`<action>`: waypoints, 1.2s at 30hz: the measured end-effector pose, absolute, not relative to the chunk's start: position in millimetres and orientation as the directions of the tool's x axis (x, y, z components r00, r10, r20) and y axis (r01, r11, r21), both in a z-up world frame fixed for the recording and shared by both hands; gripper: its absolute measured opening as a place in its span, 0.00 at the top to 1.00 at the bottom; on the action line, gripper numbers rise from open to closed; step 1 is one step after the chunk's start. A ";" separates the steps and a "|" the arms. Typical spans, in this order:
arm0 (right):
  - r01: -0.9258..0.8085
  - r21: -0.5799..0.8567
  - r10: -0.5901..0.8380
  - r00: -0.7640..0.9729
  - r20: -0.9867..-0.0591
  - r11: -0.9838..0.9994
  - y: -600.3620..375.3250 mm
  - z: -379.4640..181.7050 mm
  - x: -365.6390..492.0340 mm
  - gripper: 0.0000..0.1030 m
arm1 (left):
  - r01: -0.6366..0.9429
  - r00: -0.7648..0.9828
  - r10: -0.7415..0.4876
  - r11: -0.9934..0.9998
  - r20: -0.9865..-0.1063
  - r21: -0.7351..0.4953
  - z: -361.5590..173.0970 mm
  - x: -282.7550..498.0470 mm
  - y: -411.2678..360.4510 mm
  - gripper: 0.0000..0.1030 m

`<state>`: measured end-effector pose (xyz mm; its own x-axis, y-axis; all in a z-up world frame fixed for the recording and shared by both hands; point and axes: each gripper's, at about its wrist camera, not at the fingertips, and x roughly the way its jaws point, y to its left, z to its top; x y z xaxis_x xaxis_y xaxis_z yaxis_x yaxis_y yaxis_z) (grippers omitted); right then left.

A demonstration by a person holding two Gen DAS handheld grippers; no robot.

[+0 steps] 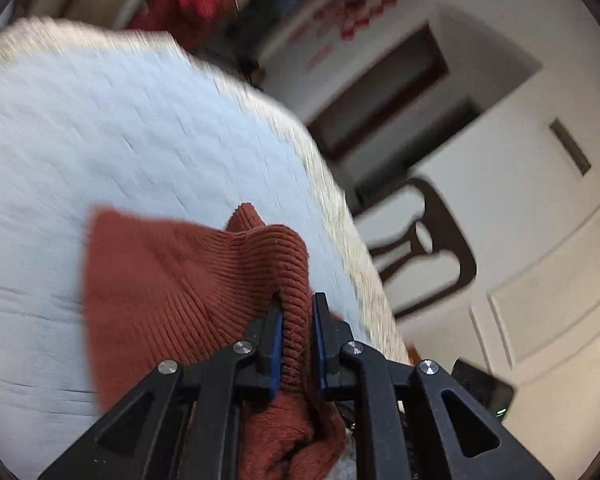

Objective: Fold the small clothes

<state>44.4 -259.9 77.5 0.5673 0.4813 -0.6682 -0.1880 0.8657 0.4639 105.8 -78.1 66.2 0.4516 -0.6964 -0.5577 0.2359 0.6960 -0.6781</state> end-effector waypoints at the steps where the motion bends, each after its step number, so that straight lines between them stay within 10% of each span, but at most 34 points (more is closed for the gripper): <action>1: -0.177 0.472 0.481 0.568 -0.668 0.864 -264.1 75.9 43.8 0.94 | 0.233 0.416 -0.705 0.693 -0.574 -0.682 56.7 109.0 -88.4 0.85; 4: -0.154 0.508 0.497 0.565 -0.658 0.848 -274.2 72.4 41.7 0.92 | 0.248 0.384 -0.726 0.676 -0.570 -0.694 50.8 107.3 -97.5 0.85; 8: -0.183 0.607 0.595 0.539 -0.596 0.773 -281.8 70.4 41.3 0.53 | 0.308 0.471 -0.730 0.663 -0.496 -0.683 81.5 92.1 -74.6 0.83; 15: -0.235 0.741 0.751 0.428 -0.502 0.629 -279.3 66.6 39.8 0.37 | 0.226 0.624 -0.566 0.791 -0.538 -0.569 82.8 77.0 -14.0 0.83; 36: -0.053 0.879 0.801 0.439 -0.407 0.475 -292.5 58.0 64.1 0.33 | 0.312 0.645 -0.462 0.886 -0.609 -0.342 38.5 54.7 -31.8 0.70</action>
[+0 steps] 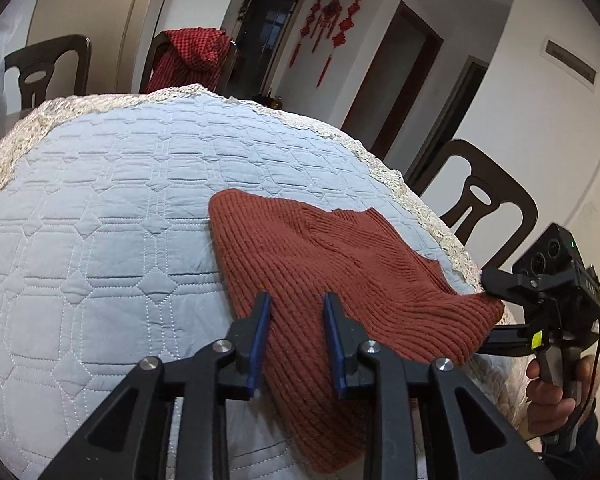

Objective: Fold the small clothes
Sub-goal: 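Press the folded sweater edge down with the right tool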

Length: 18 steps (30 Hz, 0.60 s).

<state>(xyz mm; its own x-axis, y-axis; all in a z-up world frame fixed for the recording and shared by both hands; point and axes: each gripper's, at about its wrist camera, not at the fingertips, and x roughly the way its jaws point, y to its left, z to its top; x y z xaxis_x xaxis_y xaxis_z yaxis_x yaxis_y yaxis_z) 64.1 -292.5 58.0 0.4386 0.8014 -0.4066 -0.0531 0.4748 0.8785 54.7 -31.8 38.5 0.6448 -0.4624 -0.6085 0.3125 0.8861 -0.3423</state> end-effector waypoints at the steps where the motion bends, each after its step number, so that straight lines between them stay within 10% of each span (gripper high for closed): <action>1: -0.051 0.871 0.798 0.431 -0.422 0.488 -290.0 57.8 65.3 0.33 | 0.318 0.648 -0.460 0.888 -0.608 -0.333 38.5 54.2 -32.9 0.70; 10: -0.092 0.792 0.759 0.370 -0.536 0.604 -256.3 68.4 87.6 0.36 | 0.321 0.651 -0.454 0.891 -0.609 -0.321 36.7 54.5 -31.7 0.70; 14: -0.061 0.758 0.722 0.360 -0.591 0.650 -255.1 57.9 95.6 0.75 | 0.318 0.651 -0.452 0.892 -0.610 -0.322 37.6 55.5 -33.0 0.70; 18: -0.088 0.738 0.701 0.404 -0.588 0.670 -265.1 63.7 90.3 0.79 | 0.326 0.660 -0.464 0.885 -0.590 -0.331 49.6 57.3 -33.0 0.70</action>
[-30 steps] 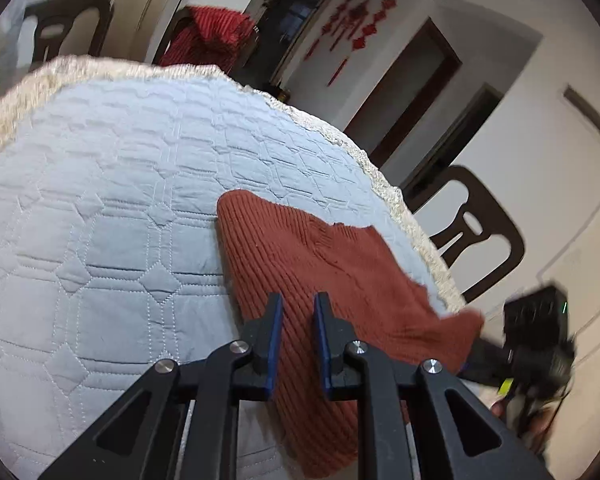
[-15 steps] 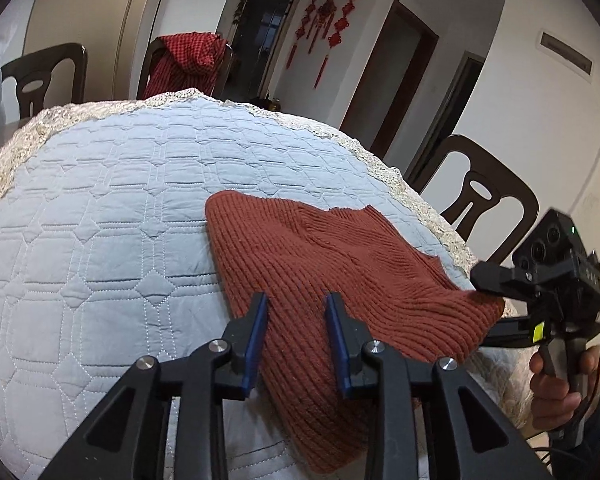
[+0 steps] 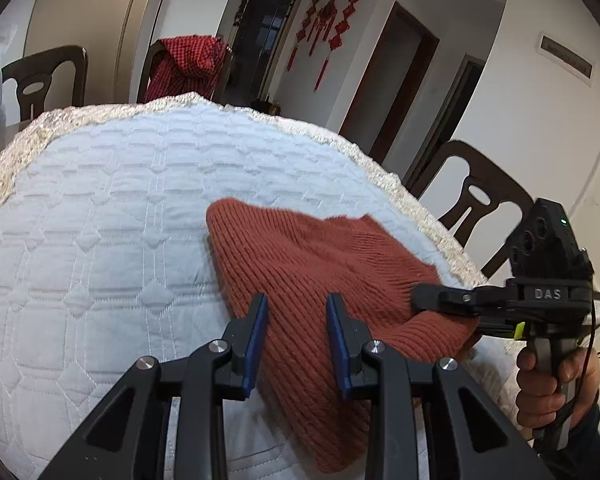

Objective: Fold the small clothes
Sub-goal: 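Press the folded sweater edge down with the right tool, then open both tools and withdraw from the folded sweater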

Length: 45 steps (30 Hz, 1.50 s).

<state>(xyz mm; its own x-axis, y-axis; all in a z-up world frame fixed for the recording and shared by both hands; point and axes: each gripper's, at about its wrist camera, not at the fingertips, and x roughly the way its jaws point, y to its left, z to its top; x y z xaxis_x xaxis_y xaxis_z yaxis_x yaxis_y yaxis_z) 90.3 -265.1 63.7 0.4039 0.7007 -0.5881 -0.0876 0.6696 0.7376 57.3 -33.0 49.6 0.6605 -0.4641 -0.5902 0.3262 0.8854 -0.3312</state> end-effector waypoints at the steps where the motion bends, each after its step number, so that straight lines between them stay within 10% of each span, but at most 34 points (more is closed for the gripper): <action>1: -0.110 0.732 0.697 0.428 -0.576 0.672 -269.0 71.2 87.4 0.79 | 0.335 0.664 -0.469 0.883 -0.582 -0.329 52.8 57.1 -34.8 0.70; 26: -0.085 0.702 0.626 0.537 -0.566 0.707 -342.6 59.8 59.7 0.74 | 0.440 0.594 -0.528 0.845 -0.608 -0.304 47.1 55.1 -67.8 0.67; 35: -0.261 0.477 0.521 0.634 -0.571 0.839 -315.7 124.8 29.0 0.72 | 0.486 0.586 -0.560 0.821 -0.586 -0.299 58.4 43.7 -75.9 0.67; 39: -0.266 0.340 0.431 0.560 -0.707 0.902 -293.9 97.5 30.5 0.95 | 0.491 0.568 -0.551 0.823 -0.612 -0.285 44.6 37.7 -79.1 0.67; 45: -0.269 0.278 0.385 0.583 -0.716 0.922 -296.3 87.2 22.2 0.96 | 0.491 0.593 -0.506 0.844 -0.626 -0.217 40.0 32.7 -87.6 0.67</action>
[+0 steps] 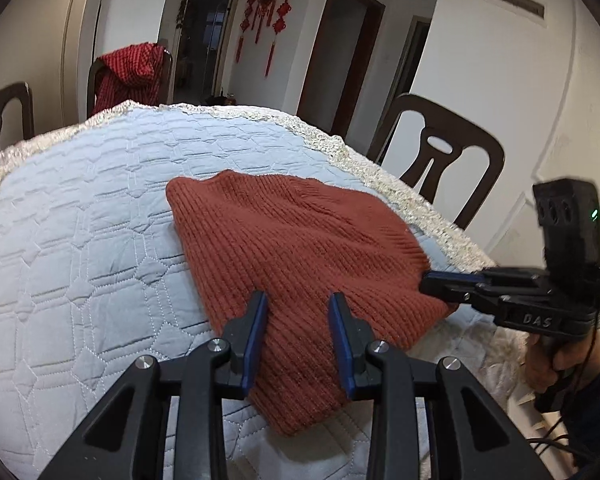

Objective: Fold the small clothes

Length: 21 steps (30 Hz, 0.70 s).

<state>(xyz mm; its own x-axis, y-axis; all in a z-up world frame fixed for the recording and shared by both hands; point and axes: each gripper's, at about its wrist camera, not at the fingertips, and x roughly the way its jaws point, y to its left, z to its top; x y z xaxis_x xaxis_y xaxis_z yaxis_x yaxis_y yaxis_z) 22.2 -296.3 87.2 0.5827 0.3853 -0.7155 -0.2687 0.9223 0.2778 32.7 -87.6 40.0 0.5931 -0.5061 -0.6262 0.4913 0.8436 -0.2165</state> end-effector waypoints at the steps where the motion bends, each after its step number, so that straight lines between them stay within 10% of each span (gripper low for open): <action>1: -0.272 0.263 0.376 0.584 -0.719 0.926 -295.3 88.2 22.1 0.96 | 0.492 0.598 -0.501 0.846 -0.626 -0.208 38.9 32.8 -89.6 0.66; 21: -0.220 0.351 0.409 0.606 -0.682 0.910 -298.6 84.0 65.4 0.96 | 0.414 0.603 -0.456 0.880 -0.655 -0.232 36.2 77.8 -82.9 0.64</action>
